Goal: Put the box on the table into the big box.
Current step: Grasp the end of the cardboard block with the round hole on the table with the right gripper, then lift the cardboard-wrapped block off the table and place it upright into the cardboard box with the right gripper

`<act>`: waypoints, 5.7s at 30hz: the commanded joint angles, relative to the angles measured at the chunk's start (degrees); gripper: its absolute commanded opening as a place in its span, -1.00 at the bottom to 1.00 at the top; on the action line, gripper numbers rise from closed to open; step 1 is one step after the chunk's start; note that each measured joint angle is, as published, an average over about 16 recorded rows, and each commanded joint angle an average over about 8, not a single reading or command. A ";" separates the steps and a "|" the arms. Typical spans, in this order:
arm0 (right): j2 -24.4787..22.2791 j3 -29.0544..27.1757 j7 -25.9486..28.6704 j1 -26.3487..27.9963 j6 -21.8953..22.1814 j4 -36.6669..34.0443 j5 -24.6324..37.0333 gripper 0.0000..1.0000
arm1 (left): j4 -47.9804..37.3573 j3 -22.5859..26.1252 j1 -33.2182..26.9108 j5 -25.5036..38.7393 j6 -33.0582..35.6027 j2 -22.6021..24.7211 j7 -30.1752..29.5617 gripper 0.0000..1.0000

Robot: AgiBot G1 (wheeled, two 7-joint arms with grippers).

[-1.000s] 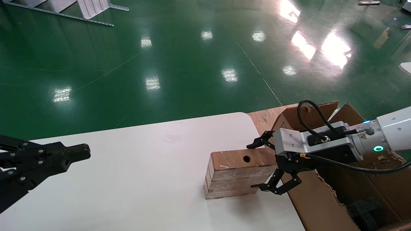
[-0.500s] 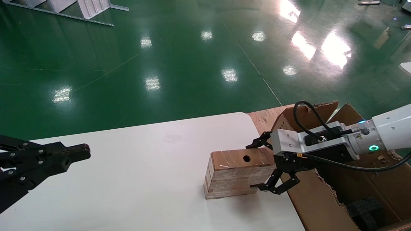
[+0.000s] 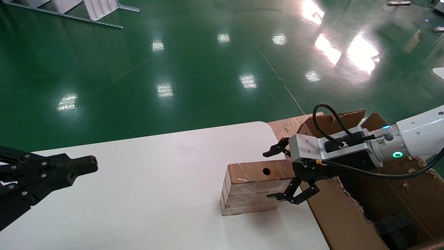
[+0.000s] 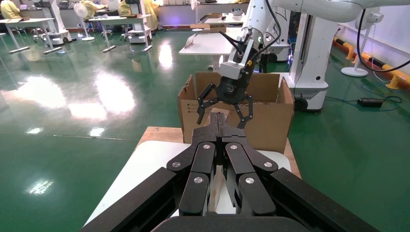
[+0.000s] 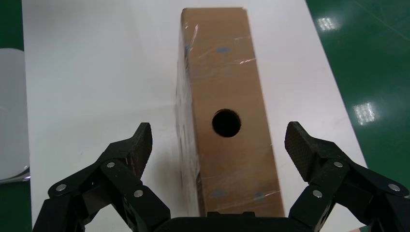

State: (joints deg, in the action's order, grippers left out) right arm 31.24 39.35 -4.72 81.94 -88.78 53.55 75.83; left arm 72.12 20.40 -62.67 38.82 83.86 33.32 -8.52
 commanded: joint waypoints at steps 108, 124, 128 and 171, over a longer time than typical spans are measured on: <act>-20.49 -5.39 -15.25 -12.46 -1.33 -63.84 -33.14 -1.00 | -0.01 0.03 -0.01 -0.02 -0.01 -0.01 0.02 1.00; -16.74 -5.37 -20.04 -11.46 1.03 -73.72 -33.22 -1.00 | -0.01 0.04 -0.01 -0.03 -0.02 -0.02 0.02 1.00; -16.36 -4.38 -21.07 -10.07 1.50 -75.03 -32.99 -1.00 | -0.01 0.04 -0.01 -0.03 -0.02 -0.02 0.03 1.00; -4.01 10.37 -25.69 5.52 8.36 -92.02 -28.93 -1.00 | -0.01 0.06 -0.02 -0.05 -0.03 -0.02 0.04 1.00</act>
State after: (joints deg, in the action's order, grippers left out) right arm 27.28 49.59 -30.26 87.30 -80.41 -38.37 46.96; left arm 72.10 20.46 -62.69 38.77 83.83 33.29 -8.48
